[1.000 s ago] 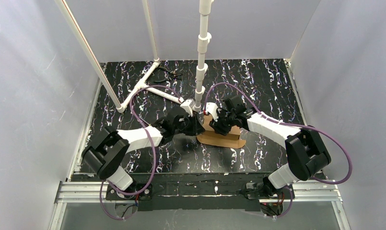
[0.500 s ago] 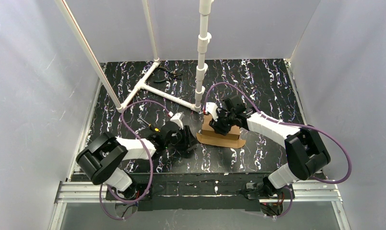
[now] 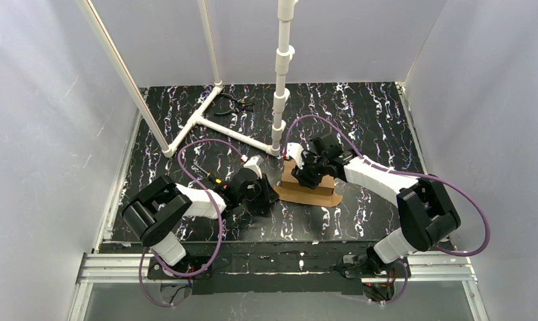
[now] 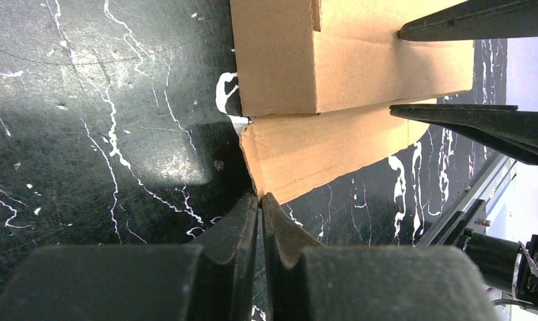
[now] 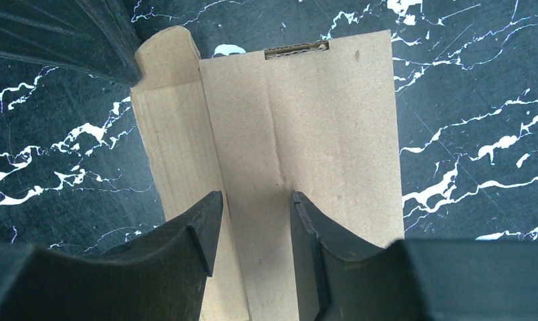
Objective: Fold the paper box
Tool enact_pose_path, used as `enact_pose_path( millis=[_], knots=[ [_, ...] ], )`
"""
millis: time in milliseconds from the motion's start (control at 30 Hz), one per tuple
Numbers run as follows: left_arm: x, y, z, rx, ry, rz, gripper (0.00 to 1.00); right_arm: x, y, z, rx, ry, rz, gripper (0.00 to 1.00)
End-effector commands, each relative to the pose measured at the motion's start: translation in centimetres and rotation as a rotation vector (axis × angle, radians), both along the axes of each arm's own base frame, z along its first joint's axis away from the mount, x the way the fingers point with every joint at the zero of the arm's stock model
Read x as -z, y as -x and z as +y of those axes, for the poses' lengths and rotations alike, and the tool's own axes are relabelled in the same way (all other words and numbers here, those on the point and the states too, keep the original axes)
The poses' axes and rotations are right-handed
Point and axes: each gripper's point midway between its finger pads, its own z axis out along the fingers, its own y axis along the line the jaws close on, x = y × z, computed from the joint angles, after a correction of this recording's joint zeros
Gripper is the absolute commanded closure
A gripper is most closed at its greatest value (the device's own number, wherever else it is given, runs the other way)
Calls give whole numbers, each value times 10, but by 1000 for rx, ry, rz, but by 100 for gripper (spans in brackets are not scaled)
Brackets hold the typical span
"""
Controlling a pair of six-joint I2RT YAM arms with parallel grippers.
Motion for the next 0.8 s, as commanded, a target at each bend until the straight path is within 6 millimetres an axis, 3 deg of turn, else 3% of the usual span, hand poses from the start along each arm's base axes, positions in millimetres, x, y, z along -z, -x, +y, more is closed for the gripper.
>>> enact_pose_path(
  millis=[0,767],
  knots=[
    [-18,-11,-9,-8,33,-48,98,44,42,-22,-4,119,205,51],
    [-38,-13,-30,135,-36,-144,100,45,42,-22,-4,122,210,51]
  ],
)
